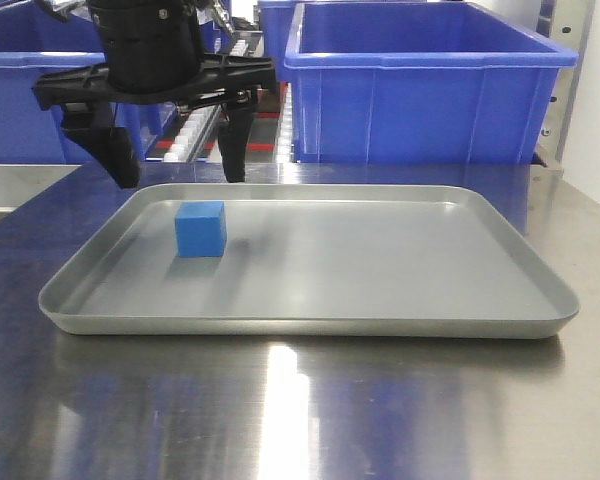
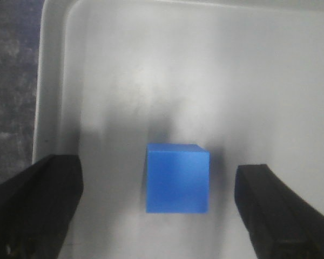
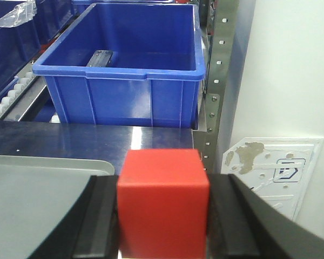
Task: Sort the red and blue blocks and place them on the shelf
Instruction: 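Lower the open left gripper over the blue cube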
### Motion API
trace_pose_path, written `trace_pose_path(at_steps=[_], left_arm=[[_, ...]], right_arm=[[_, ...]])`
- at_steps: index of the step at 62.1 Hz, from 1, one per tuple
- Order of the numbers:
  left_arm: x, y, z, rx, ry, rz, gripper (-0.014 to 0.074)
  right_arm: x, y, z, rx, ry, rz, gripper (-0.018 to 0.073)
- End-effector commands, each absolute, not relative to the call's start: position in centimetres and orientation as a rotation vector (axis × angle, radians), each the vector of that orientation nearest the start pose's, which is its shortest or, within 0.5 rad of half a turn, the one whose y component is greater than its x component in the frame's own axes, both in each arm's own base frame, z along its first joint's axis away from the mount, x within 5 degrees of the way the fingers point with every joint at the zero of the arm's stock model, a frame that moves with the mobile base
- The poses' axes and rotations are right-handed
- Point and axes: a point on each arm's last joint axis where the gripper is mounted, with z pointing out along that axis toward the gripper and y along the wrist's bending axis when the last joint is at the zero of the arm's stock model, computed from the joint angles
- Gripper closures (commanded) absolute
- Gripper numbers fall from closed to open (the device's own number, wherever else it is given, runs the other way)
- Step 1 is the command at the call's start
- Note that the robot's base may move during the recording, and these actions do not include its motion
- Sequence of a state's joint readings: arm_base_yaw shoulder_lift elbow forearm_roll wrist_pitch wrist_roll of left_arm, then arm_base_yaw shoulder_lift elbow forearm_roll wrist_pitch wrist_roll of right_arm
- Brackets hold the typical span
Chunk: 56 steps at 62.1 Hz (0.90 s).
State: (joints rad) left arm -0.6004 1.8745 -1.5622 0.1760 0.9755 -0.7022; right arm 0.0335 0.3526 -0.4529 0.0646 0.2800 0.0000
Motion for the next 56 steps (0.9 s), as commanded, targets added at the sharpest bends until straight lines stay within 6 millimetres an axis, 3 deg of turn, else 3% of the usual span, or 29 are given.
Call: trace_pose_path(at_steps=[1,41,56], left_arm=[[34.0,-21.9,28.6,-0.061,2.667,-0.192,-0.0024],[34.3,-23.4,25.8,-0.013,2.717,-0.148,-0.0017],[34.3,-23.4,25.8,-0.013,2.717,-0.148,0.0134]], right_arm=[[8.0,0.3,33.3,0.007,1.556,0.072,0.047],[8.0,0.3,33.3,0.007,1.556,0.072,0.047],[8.0,0.3,33.3,0.007,1.556,0.072,0.047]])
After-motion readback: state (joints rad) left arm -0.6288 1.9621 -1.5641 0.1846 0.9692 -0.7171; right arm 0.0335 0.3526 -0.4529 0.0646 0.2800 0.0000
